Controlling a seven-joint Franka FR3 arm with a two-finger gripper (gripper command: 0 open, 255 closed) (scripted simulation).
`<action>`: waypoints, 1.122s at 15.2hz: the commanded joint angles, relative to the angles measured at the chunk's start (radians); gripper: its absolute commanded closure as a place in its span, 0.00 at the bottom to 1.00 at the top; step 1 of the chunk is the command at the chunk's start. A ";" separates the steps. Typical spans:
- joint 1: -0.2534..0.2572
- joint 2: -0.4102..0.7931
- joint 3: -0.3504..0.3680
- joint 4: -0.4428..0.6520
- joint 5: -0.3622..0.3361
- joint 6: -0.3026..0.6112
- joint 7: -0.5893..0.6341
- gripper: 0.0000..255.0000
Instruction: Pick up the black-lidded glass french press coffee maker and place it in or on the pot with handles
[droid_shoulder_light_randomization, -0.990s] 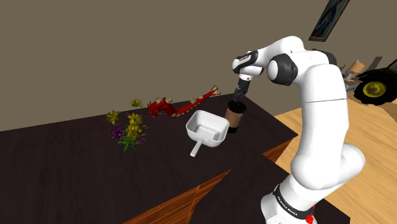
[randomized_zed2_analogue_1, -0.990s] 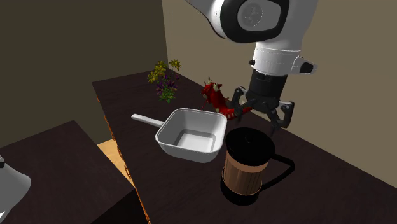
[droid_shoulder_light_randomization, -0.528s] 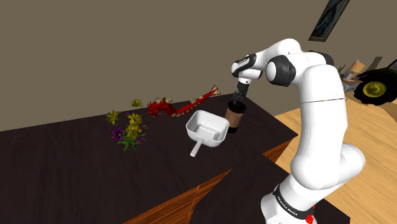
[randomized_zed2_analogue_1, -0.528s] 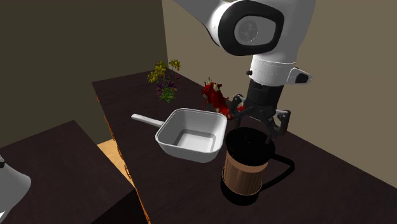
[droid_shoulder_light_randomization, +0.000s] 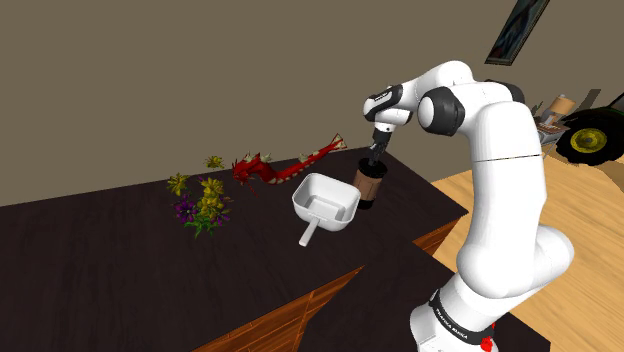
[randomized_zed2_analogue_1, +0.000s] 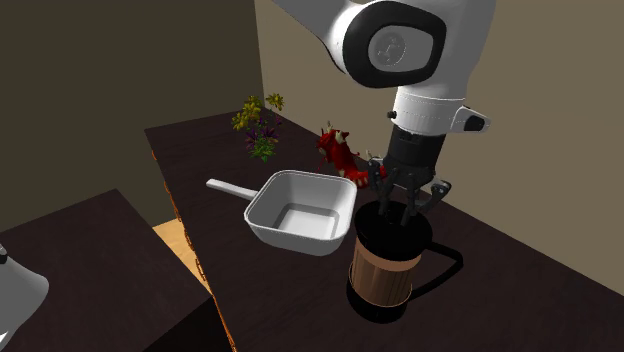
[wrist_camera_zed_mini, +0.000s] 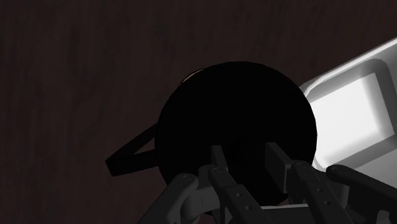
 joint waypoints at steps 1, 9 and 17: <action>0.000 0.000 0.000 0.000 0.000 0.000 0.000 1.00; 0.003 -0.022 -0.006 0.007 -0.008 -0.027 0.004 1.00; 0.009 -0.072 -0.019 0.037 -0.027 -0.105 0.013 1.00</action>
